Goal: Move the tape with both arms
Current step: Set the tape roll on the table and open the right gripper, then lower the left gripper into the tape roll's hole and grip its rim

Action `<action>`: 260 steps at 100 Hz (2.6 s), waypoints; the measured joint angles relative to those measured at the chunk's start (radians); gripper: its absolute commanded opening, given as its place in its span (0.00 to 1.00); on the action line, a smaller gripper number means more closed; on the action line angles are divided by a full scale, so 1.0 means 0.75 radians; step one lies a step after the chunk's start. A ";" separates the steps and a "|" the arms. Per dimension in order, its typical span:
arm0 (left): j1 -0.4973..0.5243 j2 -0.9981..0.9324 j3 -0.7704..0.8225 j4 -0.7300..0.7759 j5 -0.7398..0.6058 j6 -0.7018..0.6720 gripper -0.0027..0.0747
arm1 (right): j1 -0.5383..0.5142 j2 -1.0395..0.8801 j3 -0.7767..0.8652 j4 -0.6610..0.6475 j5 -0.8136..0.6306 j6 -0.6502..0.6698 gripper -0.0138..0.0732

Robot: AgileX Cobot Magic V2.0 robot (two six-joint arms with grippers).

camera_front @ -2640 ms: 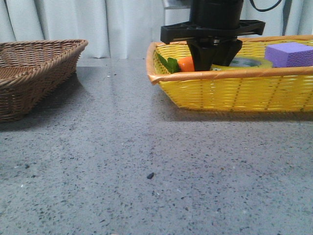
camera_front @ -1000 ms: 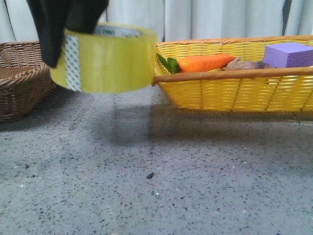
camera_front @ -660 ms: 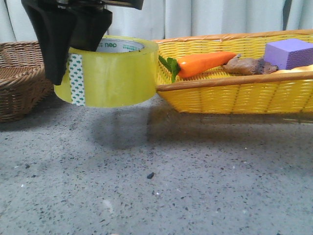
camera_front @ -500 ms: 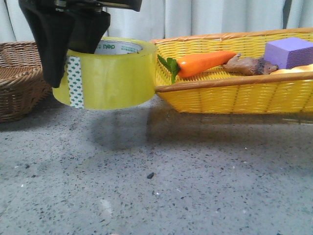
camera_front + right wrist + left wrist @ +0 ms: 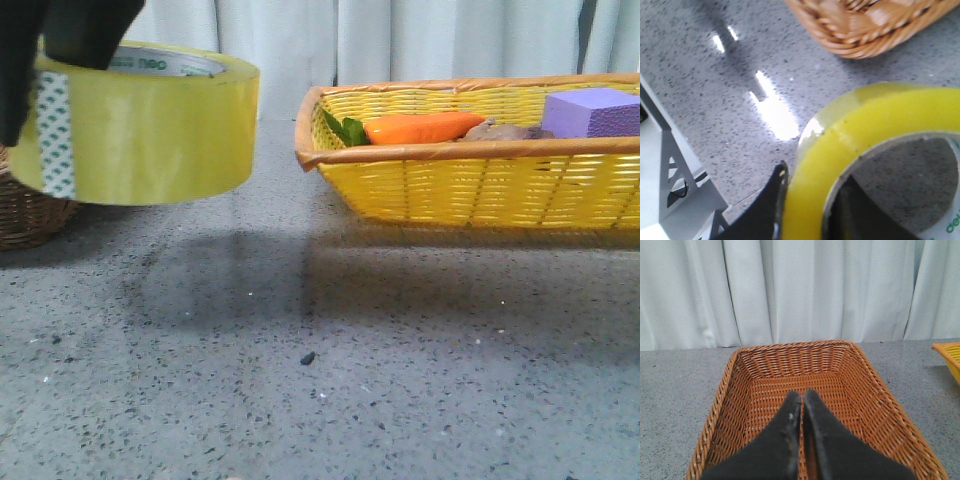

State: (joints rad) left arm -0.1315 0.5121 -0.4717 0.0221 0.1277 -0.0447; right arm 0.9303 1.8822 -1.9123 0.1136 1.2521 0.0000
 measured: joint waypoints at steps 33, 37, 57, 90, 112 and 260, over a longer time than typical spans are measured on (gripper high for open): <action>0.000 0.000 0.000 0.000 0.000 0.000 0.01 | 0.012 0.076 0.003 -0.049 0.003 0.000 0.09; 0.000 0.000 0.000 0.000 0.000 0.000 0.01 | 0.012 0.091 0.003 -0.052 0.003 0.000 0.09; 0.000 0.000 0.000 -0.009 0.000 0.000 0.01 | 0.012 0.149 0.011 -0.054 0.001 0.000 0.09; 0.000 0.000 0.000 -0.041 0.000 0.000 0.01 | 0.012 0.152 0.011 -0.058 -0.007 0.000 0.41; 0.000 0.000 0.000 -0.045 0.000 0.000 0.03 | 0.003 0.131 0.011 -0.070 -0.007 0.000 0.41; -0.883 1.226 -0.868 -0.188 0.970 0.026 0.53 | -0.193 -0.960 0.009 -0.449 -0.149 0.000 0.08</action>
State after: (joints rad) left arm -0.7936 1.4312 -1.1229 -0.1189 0.8551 -0.0252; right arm 0.7855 1.1625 -1.9057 -0.2232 1.1402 0.0000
